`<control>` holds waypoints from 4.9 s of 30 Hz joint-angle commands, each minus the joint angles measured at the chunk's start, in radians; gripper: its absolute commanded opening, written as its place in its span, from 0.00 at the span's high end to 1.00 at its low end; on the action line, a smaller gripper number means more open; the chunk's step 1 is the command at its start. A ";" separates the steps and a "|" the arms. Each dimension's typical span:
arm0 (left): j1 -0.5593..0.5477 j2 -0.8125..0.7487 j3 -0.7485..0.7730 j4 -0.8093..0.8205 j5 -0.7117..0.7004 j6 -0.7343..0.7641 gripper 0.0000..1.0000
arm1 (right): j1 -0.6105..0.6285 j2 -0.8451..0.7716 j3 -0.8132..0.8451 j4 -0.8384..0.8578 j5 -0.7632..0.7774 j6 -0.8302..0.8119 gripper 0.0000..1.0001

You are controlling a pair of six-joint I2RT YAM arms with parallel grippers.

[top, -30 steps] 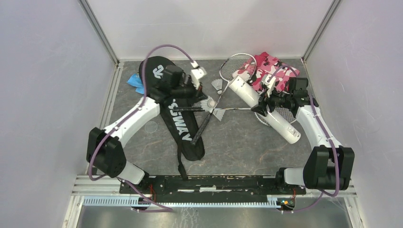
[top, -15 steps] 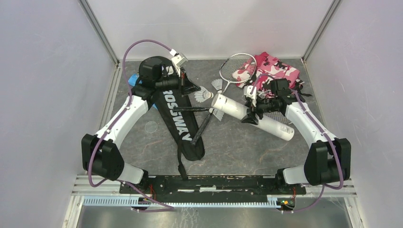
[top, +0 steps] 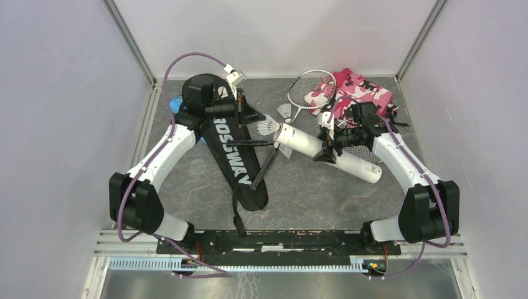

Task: Pack up the badminton gear

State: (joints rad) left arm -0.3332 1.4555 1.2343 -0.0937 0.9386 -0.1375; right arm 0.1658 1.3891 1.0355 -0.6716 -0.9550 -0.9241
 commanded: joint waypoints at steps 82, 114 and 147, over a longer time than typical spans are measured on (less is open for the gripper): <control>-0.219 0.119 0.113 -0.275 0.178 0.403 0.10 | 0.003 -0.074 -0.019 0.112 -0.036 0.087 0.61; -0.100 0.007 -0.050 -0.060 -0.315 0.271 0.00 | -0.133 -0.112 -0.059 0.337 0.232 0.385 0.61; -0.668 0.515 0.117 0.057 -1.427 0.560 0.04 | -0.294 -0.220 -0.134 0.451 0.296 0.525 0.61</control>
State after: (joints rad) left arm -0.9955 1.9491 1.3029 -0.0719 -0.3351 0.3355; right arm -0.1207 1.1843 0.9031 -0.2707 -0.6216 -0.4072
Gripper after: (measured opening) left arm 0.970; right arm 0.695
